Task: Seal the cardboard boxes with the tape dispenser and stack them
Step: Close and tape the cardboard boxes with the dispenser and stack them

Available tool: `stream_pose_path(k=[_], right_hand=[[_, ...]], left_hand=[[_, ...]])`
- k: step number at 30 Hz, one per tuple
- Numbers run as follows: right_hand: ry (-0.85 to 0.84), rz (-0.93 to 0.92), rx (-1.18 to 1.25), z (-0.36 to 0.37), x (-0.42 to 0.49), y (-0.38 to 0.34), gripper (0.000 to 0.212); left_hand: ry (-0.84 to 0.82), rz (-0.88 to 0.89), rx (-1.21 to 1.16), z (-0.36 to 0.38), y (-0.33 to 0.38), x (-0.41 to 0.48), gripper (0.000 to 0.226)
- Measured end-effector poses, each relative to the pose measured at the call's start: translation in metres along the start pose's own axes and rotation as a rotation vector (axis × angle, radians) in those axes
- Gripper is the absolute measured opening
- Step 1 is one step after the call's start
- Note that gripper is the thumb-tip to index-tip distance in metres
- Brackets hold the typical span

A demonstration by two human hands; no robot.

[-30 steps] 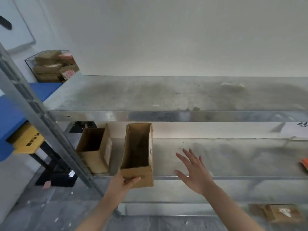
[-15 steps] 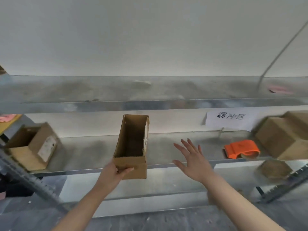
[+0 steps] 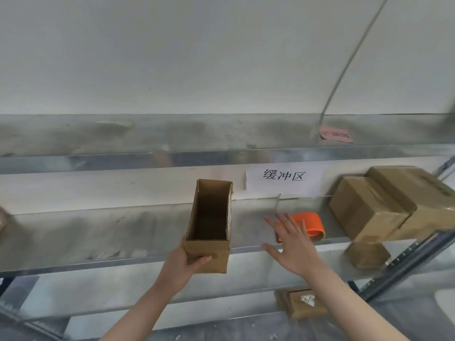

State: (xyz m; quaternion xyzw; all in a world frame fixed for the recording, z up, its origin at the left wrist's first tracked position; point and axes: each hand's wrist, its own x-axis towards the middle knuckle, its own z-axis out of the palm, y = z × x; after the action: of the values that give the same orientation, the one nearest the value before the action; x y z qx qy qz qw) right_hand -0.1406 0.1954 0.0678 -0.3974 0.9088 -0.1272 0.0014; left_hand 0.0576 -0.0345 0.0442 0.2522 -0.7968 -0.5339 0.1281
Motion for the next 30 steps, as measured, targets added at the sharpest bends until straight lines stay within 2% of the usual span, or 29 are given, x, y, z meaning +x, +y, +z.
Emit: stream_pose_path(k=[10,20,22,24,27,30], right_hand=[[-0.113,-0.029,0.015,-0.016,0.027,0.093,0.073],[-0.238,-0.074,0.001,-0.011,0.058,0.122,0.071],[-0.259,-0.096,0.027,-0.011,0.065,0.121,0.075],[-0.275,-0.112,0.035,-0.013,0.071,0.119,0.079],[-0.279,-0.104,0.043,-0.015,0.074,0.121,0.083],[-0.246,-0.071,0.068,-0.016,0.07,0.123,0.084]], left_hand=[[0.059,-0.115,-0.014,0.099,0.015,0.053,0.07],[0.179,-0.144,-0.081,0.164,0.03,0.073,0.083],[0.168,-0.158,-0.119,0.177,0.039,0.071,0.078],[0.084,-0.151,-0.142,0.184,0.05,0.066,0.078],[-0.011,-0.089,0.072,0.163,0.051,0.061,0.097],[0.016,-0.12,0.356,0.106,0.032,0.075,0.106]])
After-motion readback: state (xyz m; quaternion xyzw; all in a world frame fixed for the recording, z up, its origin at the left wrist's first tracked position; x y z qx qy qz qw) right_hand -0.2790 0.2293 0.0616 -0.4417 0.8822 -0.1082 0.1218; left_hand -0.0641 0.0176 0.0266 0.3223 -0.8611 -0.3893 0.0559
